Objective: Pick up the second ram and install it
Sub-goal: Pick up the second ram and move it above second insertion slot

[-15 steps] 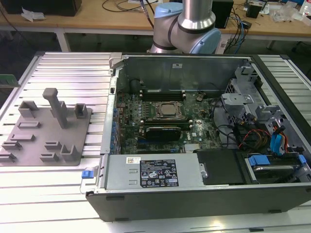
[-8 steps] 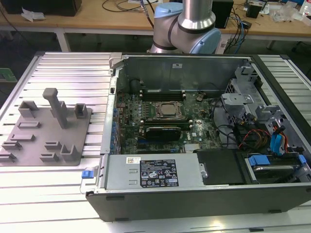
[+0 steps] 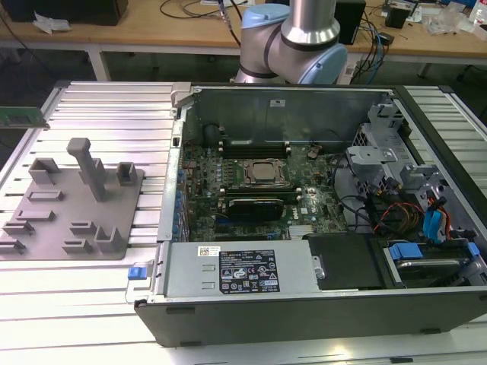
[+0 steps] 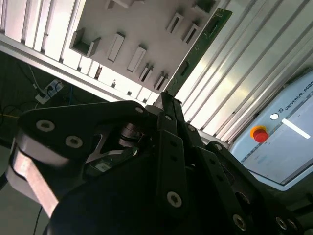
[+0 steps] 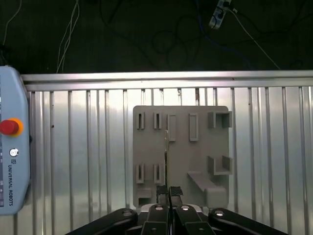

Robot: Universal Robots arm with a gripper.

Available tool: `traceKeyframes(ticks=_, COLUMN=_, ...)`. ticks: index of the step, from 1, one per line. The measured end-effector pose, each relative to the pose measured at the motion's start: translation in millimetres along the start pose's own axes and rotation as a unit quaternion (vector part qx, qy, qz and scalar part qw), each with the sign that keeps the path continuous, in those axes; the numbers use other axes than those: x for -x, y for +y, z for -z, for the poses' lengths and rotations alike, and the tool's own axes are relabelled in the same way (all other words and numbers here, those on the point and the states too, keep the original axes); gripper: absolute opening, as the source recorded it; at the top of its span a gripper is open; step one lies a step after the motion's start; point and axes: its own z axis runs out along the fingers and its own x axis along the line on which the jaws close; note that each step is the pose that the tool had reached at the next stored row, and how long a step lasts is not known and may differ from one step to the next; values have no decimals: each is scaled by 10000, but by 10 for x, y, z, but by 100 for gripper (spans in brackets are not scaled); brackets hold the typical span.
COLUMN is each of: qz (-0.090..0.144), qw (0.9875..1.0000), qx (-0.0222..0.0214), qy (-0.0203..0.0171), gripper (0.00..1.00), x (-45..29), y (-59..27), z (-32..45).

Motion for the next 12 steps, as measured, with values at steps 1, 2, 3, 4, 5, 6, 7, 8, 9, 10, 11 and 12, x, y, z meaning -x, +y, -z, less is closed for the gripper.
traceKeyframes(ticks=1, qz=0, qw=10000, qx=1, qy=1, gripper=9, x=0, y=-27, z=2)
traceKeyframes(ticks=2, qz=0, qw=10000, qx=0, qy=1, gripper=9, x=1, y=-80, z=3)
traceKeyframes(ticks=3, qz=1, qw=10000, qx=0, qy=0, gripper=9, x=2, y=-121, z=4)
traceKeyframes(ticks=4, qz=1, qw=10000, qx=0, qy=0, gripper=9, x=3, y=-150, z=5)
traceKeyframes(ticks=5, qz=0, qw=10000, qx=0, qy=0, gripper=9, x=5, y=-209, z=6)
traceKeyframes(ticks=6, qz=0, qw=10000, qx=0, qy=0, gripper=9, x=6, y=-284, z=7)
traceKeyframes(ticks=7, qz=0, qw=10000, qx=0, qy=0, gripper=9, x=7, y=-319, z=7)
traceKeyframes(ticks=8, qz=0, qw=10000, qx=0, qy=0, gripper=9, x=8, y=-350, z=7)
traceKeyframes(ticks=9, qz=1, qw=10000, qx=0, qy=1, gripper=9, x=9, y=-415, z=7)
traceKeyframes(ticks=10, qz=0, qw=10000, qx=0, qy=0, gripper=9, x=11, y=-476, z=6)
traceKeyframes(ticks=11, qz=0, qw=10000, qx=0, qy=0, gripper=9, x=12, y=-529, z=6)
traceKeyframes(ticks=12, qz=0, qw=10000, qx=1, qy=1, gripper=9, x=13, y=-578, z=7)
